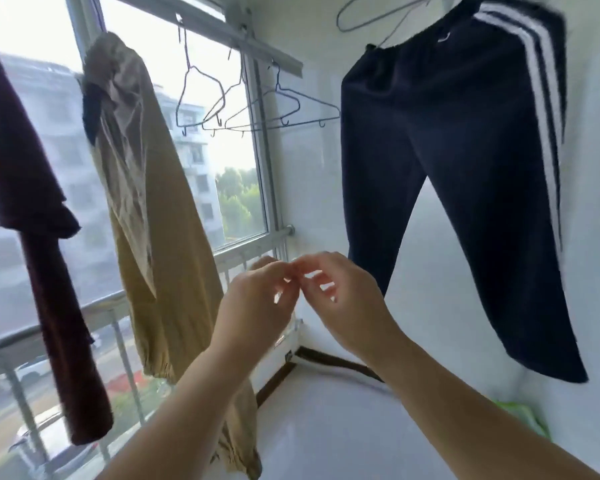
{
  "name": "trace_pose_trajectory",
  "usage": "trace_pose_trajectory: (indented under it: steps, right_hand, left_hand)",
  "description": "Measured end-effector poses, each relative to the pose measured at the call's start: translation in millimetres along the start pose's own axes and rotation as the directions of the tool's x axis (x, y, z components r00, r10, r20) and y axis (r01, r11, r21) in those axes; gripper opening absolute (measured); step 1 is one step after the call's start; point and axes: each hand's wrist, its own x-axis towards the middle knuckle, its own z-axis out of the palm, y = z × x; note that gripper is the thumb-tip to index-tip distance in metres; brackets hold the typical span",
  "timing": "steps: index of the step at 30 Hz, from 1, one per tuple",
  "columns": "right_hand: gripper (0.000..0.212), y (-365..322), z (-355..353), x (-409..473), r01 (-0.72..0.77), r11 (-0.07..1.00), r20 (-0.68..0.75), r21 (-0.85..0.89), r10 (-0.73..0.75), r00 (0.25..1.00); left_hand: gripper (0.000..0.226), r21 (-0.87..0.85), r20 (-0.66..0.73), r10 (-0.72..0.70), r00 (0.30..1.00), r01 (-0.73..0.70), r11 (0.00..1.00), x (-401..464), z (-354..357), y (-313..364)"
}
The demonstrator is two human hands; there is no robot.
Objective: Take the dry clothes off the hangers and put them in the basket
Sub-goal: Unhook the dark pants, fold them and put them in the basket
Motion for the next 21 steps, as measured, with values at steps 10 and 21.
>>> trace_pose_trajectory:
  steps: [10,21]
  right_hand:
    - [0.027,13,-111,106,0.069,0.903,-0.016,-0.424,-0.084,0.996]
    - [0.03,53,-169,226,-0.059,0.579,-0.133,-0.814,-0.087,0.987]
  left_hand:
    - [0.013,-0.038,-0.048,0.116,0.992,-0.117,0.992,141,42,44]
    - [0.018,-0.112,-0.071,0.194,0.979,-0.201,0.973,301,93,17]
